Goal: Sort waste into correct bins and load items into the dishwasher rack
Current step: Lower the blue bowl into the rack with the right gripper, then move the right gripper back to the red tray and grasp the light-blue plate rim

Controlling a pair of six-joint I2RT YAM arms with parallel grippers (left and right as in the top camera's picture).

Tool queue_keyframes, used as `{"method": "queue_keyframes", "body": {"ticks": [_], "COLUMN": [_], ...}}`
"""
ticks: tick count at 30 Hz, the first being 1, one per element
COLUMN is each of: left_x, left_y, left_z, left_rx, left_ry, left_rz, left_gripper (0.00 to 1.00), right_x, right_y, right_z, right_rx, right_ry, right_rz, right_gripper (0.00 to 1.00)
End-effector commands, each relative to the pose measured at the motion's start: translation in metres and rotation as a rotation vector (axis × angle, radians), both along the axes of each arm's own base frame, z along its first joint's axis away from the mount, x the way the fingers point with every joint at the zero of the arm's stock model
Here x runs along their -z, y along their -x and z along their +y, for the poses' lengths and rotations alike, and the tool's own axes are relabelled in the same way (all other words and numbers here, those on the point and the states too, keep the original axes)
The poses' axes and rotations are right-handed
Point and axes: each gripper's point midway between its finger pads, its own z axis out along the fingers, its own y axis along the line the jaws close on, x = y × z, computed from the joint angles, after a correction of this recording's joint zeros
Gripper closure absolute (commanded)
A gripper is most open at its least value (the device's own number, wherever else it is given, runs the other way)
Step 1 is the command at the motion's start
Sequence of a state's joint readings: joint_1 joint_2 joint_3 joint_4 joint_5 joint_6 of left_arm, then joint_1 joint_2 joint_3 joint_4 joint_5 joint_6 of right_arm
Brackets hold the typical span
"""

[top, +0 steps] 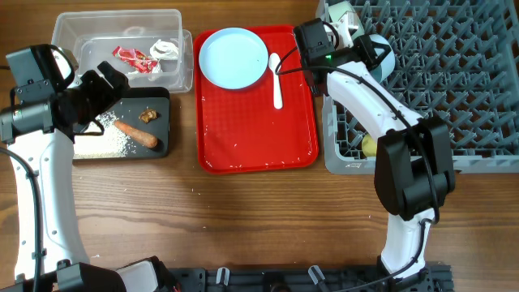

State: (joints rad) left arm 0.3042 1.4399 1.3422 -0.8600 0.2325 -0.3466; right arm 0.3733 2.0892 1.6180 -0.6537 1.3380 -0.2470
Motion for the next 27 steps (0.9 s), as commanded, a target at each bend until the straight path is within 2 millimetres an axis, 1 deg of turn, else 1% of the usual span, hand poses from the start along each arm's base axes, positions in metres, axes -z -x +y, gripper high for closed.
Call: {"method": "queue_keyframes", "body": {"ticks": [1, 4, 5, 8, 9, 11, 12, 13, 15, 18, 21, 22, 23, 24, 25, 26, 27], "left_x": [-0.003, -0.003, -0.003, -0.003, -0.003, -0.003, -0.003, -0.003, -0.003, -0.003, -0.003, -0.003, -0.003, -0.003, -0.003, -0.003, -0.003], "left_y": [-0.001, -0.001, -0.001, -0.001, -0.001, -0.001, -0.001, -0.001, -0.001, -0.001, -0.001, -0.001, -0.001, -0.001, -0.001, -0.001, -0.001], "left_z": [0.002, 0.002, 0.002, 0.002, 0.002, 0.002, 0.002, 0.002, 0.002, 0.002, 0.002, 0.002, 0.002, 0.002, 0.002, 0.002, 0.002], "left_rx": [-0.005, -0.005, -0.005, -0.005, -0.005, -0.005, -0.005, -0.005, -0.005, -0.005, -0.005, -0.005, -0.005, -0.005, -0.005, -0.005, -0.005], "left_ry": [0.000, 0.000, -0.001, 0.000, 0.000, 0.000, 0.000, 0.000, 0.000, 0.000, 0.000, 0.000, 0.000, 0.000, 0.000, 0.000, 0.000], "left_rz": [-0.008, -0.008, -0.009, -0.008, -0.008, -0.008, -0.008, -0.008, -0.008, -0.008, -0.008, -0.008, -0.008, -0.008, -0.008, -0.008, -0.008], "left_gripper": [0.00, 0.00, 0.00, 0.00, 0.00, 0.00, 0.00, 0.00, 0.00, 0.00, 0.00, 0.00, 0.00, 0.00, 0.00, 0.00, 0.00], "right_x": [0.023, 0.028, 0.030, 0.033, 0.033, 0.032, 0.032, 0.030, 0.016, -0.005, -0.039, -0.055, -0.065, -0.074, -0.077, -0.078, -0.079], "right_y": [0.002, 0.002, 0.003, 0.004, 0.004, 0.005, 0.006, 0.006, 0.004, -0.003, -0.010, -0.011, -0.011, -0.009, -0.004, 0.006, 0.016], "right_z": [0.014, 0.029, 0.035, 0.051, 0.056, 0.063, 0.067, 0.070, 0.081, 0.098, 0.120, 0.130, 0.138, 0.152, 0.171, 0.198, 0.220], "right_rx": [-0.036, -0.076, -0.092, -0.130, -0.145, -0.167, -0.181, -0.190, -0.207, -0.269, -0.373, -0.406, -0.424, -0.454, -0.507, -0.600, -0.678], "right_ry": [0.000, -0.024, -0.034, -0.045, -0.036, -0.020, -0.008, -0.001, -0.035, -0.154, -0.341, -0.442, -0.524, -0.647, -0.774, -0.899, -1.008], "right_rz": [0.059, 0.077, 0.083, 0.089, 0.104, 0.129, 0.146, 0.149, 0.073, -0.028, -0.150, -0.231, -0.290, -0.347, -0.344, -0.271, -0.213], "right_gripper": [0.76, 0.74, 0.70, 0.48, 0.36, 0.19, 0.00, 0.00, 0.00, 0.00, 0.00, 0.00, 0.00, 0.00, 0.00, 0.00, 0.00]}}
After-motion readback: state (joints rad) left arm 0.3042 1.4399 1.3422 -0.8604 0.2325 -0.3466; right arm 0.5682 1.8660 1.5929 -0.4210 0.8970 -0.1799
